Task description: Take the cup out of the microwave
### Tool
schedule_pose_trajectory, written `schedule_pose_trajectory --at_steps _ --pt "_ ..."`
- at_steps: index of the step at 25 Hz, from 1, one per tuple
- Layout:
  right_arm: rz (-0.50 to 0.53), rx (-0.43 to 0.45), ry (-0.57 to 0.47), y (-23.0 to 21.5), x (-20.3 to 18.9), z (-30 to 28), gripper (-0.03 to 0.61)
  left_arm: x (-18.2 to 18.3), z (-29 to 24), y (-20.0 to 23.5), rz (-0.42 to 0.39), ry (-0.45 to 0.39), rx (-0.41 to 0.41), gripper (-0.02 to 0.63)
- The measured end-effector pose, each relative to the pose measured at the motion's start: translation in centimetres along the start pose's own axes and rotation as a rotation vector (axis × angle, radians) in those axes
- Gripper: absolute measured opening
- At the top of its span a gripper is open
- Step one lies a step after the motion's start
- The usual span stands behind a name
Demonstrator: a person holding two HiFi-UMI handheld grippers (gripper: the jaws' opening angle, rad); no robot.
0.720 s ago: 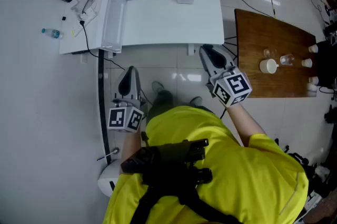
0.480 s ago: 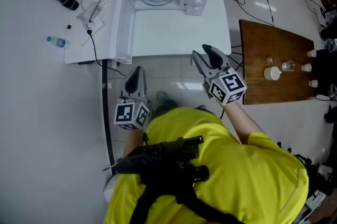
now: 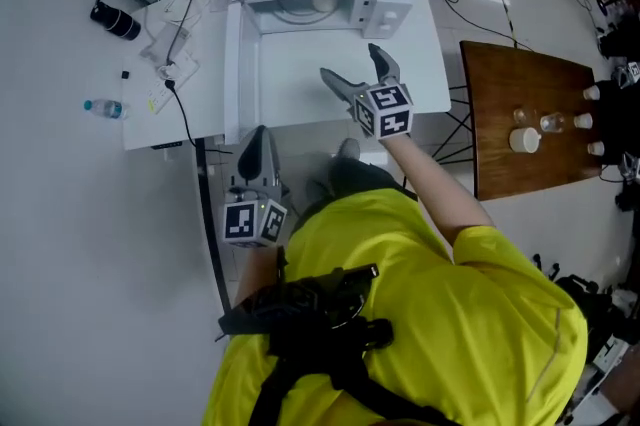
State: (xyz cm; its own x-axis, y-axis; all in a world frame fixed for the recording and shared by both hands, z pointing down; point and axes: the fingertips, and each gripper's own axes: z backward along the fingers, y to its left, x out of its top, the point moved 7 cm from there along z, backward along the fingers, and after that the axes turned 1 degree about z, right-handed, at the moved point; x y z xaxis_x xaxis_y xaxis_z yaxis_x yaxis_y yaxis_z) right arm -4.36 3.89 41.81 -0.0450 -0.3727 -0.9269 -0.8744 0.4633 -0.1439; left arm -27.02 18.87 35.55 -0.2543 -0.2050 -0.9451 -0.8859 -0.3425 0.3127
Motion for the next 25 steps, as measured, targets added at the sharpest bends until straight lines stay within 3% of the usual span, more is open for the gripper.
schedule_pose_trajectory --at_steps 5,9,12,21,25 --pt "-0.042 -0.032 0.105 -3.5 -2.8 -11.2 0.558 -1.7 -6.7 1.5 0.02 0.156 -0.003 -0.003" --pt "-0.082 -0.086 0.154 -6.8 -5.5 -18.2 0.558 -1.6 -10.6 3.0 0.045 0.183 -0.043 -0.003" --pt "-0.101 -0.149 0.155 -9.2 -7.0 -22.2 0.557 -2.1 -13.7 4.4 0.068 0.213 0.009 -0.003" --pt "-0.077 -0.309 0.132 -12.6 -6.4 -29.9 0.549 -4.5 -19.3 5.5 0.096 0.313 0.024 -0.003" --pt "-0.071 -0.33 0.135 -13.9 -4.9 -32.4 0.548 -5.7 -20.4 5.8 0.112 0.369 0.012 -0.003"
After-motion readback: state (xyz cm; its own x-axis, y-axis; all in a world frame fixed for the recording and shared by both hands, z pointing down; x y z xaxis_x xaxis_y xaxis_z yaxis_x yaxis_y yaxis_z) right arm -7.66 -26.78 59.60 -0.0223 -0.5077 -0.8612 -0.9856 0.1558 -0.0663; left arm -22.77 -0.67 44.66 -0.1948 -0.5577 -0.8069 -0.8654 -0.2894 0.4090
